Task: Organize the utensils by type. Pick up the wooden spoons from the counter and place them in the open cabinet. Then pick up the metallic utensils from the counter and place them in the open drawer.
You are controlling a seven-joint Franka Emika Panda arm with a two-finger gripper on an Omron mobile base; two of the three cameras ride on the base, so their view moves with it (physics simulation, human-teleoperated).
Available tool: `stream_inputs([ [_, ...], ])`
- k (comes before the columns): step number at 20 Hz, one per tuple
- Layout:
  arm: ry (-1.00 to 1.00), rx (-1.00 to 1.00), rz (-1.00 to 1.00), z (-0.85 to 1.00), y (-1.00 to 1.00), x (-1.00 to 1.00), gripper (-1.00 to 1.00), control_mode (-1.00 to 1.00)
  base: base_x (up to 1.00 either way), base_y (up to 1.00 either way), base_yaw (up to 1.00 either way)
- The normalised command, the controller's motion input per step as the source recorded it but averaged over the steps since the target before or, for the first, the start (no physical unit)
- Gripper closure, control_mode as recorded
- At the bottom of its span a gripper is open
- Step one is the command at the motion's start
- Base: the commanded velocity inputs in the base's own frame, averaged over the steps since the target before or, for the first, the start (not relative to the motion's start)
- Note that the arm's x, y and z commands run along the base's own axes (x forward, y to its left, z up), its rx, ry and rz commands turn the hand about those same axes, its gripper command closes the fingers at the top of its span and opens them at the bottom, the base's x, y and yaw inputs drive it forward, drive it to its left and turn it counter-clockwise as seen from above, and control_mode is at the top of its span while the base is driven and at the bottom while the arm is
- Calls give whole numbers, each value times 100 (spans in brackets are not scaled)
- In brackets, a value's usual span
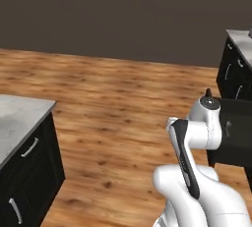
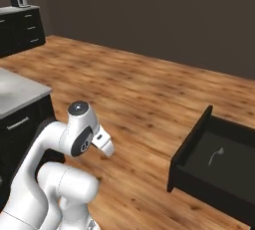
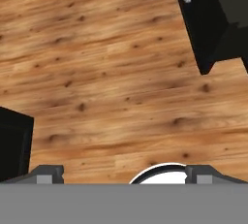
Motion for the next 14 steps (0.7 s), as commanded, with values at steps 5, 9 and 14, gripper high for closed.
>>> stream_inputs([
  [5,0,0,0,0,0,0,-100,100,95,31,0],
  [9,0,0,0,0,0,0,-100,100,100,31,0],
  [14,0,0,0,0,0,0,-100,100,100,8,7],
])
